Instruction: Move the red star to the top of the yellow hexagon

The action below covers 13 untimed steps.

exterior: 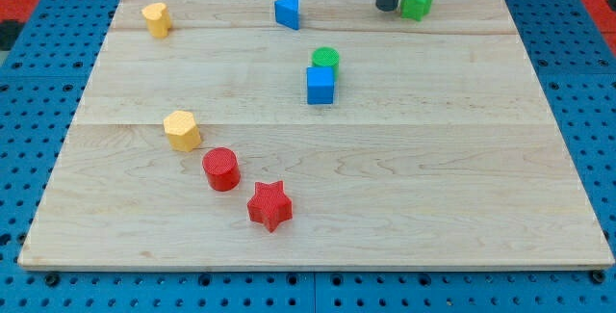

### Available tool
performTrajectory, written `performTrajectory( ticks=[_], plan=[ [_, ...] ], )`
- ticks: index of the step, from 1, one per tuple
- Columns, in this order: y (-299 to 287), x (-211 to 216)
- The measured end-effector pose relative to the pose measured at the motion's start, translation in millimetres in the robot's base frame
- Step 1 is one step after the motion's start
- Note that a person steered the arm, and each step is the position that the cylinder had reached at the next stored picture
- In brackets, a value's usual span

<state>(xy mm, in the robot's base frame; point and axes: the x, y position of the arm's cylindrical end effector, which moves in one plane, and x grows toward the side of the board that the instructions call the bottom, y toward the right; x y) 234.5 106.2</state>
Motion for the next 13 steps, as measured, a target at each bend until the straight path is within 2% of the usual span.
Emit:
performTrajectory(
  ticks=[2,4,5,6,7,9,11,12,13],
  plan=[
    [17.0,54.8],
    [24.0,230.1],
    [4.2,316.6],
    [-42.6,369.9],
    [-60.9,383.0],
    [-122.0,376.0],
    [-149.7,297.2],
    [-145.7,312.6],
    [-181.6,312.9]
  ],
)
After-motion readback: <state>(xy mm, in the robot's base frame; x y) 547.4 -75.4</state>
